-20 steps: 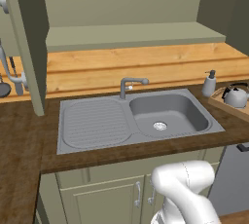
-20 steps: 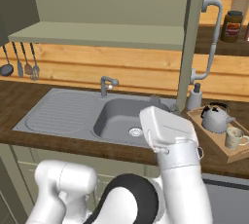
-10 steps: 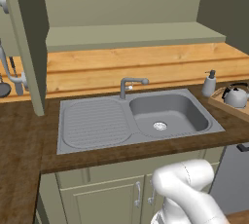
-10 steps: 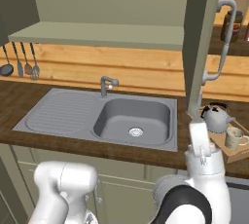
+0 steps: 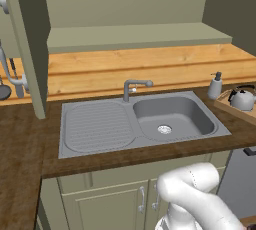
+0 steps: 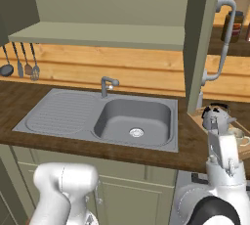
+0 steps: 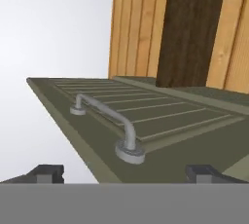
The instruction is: Pick the kettle from the counter and place it on the tray. Then pick the mug from the cabinet and place it on the tray. Then close the cabinet doors.
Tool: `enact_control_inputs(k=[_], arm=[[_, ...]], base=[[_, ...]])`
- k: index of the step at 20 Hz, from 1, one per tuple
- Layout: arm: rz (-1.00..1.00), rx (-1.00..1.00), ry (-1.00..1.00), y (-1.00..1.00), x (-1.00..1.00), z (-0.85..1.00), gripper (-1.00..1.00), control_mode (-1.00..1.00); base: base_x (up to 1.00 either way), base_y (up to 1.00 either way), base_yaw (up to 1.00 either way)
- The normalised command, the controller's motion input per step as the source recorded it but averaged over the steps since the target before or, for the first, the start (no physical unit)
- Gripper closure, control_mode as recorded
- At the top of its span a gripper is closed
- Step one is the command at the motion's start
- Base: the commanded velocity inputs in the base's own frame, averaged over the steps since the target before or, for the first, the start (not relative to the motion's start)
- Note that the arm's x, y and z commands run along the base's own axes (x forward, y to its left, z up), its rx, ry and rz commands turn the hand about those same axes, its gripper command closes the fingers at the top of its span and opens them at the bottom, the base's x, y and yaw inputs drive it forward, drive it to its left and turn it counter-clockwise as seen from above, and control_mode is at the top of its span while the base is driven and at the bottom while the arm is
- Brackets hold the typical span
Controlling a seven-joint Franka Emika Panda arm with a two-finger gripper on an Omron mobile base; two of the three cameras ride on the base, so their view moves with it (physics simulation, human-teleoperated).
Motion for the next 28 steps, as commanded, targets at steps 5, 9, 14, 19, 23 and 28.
enact_control_inputs(k=[5,9,14,19,23,28], arm=[[0.06,0.00,0.20,-0.20,0.86,-0.27,-1.00,-1.00],[0.17,0.03,0.12,-0.28,0.98,-0.11,-1.00,-1.00],[0.21,0.08,0.02,-0.37,0.83,-0.04,-1.00,-1.00],[0.07,-0.02,0.06,0.23,0.42,0.00,-1.00,-1.00],[0.00,-0.14,0.02,0.73,0.23,0.16,-1.00,-1.00],[0.00,-0.17,0.00,0.76,0.17,0.48,-1.00,-1.00]], base=[[0.00,0.00,0.00],[0.00,0.00,0.00],[0.00,0.00,0.00],[0.00,0.00,0.00],[0.00,0.00,0.00],[0.00,0.00,0.00]])
